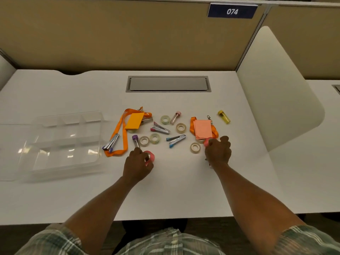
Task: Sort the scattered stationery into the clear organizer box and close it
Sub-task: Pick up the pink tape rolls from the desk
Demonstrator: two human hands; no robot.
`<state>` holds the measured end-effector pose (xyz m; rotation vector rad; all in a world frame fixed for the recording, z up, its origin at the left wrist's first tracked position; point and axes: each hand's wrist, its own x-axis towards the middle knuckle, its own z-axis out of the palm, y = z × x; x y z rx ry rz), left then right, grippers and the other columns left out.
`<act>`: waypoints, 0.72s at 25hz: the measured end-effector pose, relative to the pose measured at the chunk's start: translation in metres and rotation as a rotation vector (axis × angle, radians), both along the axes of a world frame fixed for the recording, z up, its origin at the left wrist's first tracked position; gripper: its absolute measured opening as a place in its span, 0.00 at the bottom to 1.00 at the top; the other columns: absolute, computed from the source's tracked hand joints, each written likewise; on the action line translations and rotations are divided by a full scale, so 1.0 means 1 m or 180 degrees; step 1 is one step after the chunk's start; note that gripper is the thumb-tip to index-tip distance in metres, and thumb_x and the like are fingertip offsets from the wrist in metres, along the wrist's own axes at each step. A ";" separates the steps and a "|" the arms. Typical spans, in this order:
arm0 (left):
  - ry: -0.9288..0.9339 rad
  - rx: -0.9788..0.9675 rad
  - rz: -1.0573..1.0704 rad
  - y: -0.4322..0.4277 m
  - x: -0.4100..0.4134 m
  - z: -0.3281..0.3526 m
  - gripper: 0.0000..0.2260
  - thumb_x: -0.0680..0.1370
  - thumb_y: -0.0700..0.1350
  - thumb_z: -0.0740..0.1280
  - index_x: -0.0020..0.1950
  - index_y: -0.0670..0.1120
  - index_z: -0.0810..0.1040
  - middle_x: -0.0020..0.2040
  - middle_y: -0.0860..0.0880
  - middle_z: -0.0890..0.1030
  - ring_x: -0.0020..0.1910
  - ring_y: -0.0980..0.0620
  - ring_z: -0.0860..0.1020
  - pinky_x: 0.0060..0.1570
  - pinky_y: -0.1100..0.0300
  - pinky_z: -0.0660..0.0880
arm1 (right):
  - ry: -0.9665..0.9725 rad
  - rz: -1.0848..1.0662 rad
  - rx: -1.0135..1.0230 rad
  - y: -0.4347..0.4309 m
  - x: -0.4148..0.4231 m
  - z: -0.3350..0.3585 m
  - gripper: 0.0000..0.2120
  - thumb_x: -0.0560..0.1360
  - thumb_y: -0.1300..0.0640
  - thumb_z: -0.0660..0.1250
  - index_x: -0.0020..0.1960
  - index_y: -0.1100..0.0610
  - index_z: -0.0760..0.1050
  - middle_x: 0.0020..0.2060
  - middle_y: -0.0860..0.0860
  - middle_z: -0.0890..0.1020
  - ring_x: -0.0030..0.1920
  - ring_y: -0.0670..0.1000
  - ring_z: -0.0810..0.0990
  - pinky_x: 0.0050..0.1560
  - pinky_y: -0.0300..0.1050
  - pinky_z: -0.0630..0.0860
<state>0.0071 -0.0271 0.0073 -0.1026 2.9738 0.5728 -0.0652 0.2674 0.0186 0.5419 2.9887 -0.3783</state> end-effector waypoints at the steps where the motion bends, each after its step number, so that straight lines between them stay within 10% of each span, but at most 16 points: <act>1: -0.0033 0.0206 0.0145 -0.004 -0.001 0.002 0.14 0.74 0.50 0.71 0.56 0.44 0.81 0.52 0.44 0.77 0.48 0.49 0.75 0.44 0.60 0.71 | 0.0170 -0.0095 -0.0113 -0.005 0.000 0.000 0.12 0.78 0.54 0.62 0.56 0.57 0.80 0.62 0.59 0.71 0.58 0.60 0.74 0.56 0.51 0.74; 6: 0.0081 0.1198 0.0775 -0.027 -0.004 0.013 0.12 0.77 0.50 0.70 0.43 0.41 0.79 0.45 0.43 0.76 0.41 0.47 0.76 0.37 0.60 0.67 | 0.1007 -0.0895 -0.1449 -0.050 -0.005 0.013 0.15 0.78 0.51 0.63 0.49 0.64 0.78 0.53 0.62 0.79 0.50 0.61 0.79 0.47 0.46 0.73; 12: 0.0658 0.1473 0.1103 -0.087 -0.005 0.029 0.12 0.76 0.50 0.71 0.39 0.44 0.76 0.38 0.47 0.75 0.34 0.52 0.73 0.33 0.61 0.67 | 0.0296 -0.1064 -0.3464 -0.153 0.001 0.033 0.16 0.78 0.46 0.62 0.53 0.59 0.78 0.46 0.55 0.83 0.46 0.56 0.82 0.46 0.51 0.83; 18: 0.0922 0.0927 0.1126 -0.189 0.005 0.026 0.08 0.70 0.43 0.74 0.40 0.41 0.77 0.45 0.44 0.75 0.41 0.46 0.77 0.39 0.54 0.74 | -0.0075 0.0505 -0.2967 -0.289 0.023 0.039 0.18 0.74 0.39 0.68 0.40 0.54 0.80 0.36 0.47 0.82 0.41 0.50 0.81 0.44 0.50 0.77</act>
